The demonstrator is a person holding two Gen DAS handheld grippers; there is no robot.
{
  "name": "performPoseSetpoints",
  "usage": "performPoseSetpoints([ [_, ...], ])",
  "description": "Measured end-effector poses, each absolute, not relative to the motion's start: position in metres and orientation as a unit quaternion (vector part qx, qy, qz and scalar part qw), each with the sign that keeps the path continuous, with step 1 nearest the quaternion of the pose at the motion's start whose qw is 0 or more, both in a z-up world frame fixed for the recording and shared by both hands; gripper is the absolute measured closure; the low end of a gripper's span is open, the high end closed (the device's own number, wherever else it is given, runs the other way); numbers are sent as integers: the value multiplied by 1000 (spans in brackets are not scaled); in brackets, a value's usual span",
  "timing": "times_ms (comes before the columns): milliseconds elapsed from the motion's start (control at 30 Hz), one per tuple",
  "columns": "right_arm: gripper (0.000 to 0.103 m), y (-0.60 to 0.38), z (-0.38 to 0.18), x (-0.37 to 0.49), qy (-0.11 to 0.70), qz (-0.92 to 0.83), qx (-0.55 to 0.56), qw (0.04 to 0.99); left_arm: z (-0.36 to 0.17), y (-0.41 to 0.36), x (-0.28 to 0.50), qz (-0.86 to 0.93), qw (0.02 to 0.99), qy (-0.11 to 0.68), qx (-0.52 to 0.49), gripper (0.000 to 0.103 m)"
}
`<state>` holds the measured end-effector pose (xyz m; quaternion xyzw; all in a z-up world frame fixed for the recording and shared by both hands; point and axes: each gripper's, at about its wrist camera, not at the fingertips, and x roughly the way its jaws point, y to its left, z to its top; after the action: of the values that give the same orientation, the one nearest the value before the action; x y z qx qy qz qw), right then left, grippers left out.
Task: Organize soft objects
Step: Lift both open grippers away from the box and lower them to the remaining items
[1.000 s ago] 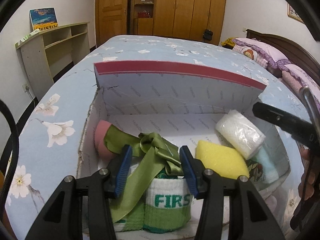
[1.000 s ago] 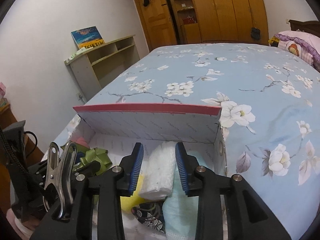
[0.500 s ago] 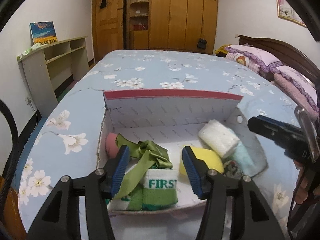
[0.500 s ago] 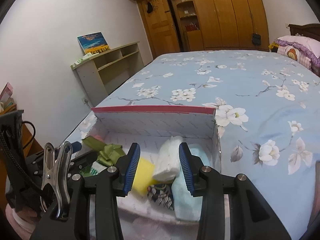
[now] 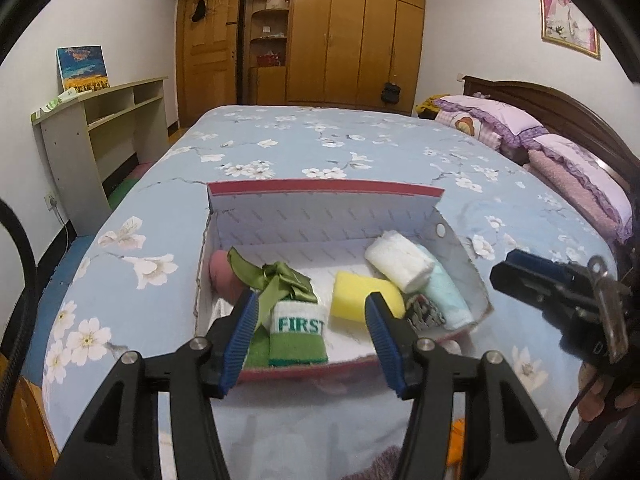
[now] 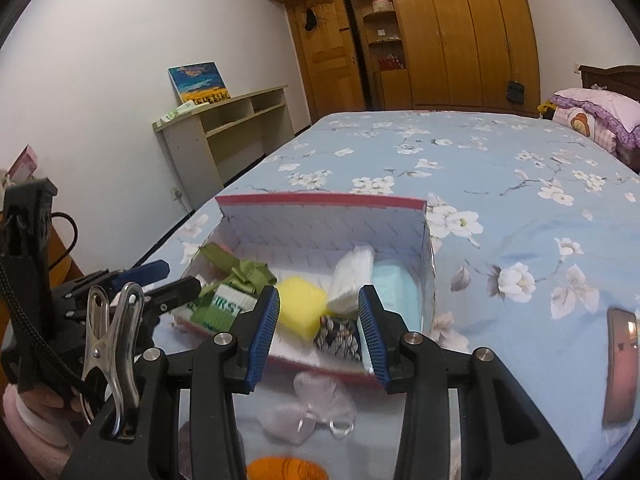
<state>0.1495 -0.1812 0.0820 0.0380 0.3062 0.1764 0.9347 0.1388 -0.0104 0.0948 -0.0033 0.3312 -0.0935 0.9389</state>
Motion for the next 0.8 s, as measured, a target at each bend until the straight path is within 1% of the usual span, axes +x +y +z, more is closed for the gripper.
performPoseSetpoints([
  [267, 61, -185, 73, 122, 319, 167, 33, 932, 92, -8, 113, -97, 936, 338, -13, 44],
  [800, 61, -194, 39, 79, 349, 150, 52, 923, 65, -10, 71, -113, 916, 384, -37, 44],
])
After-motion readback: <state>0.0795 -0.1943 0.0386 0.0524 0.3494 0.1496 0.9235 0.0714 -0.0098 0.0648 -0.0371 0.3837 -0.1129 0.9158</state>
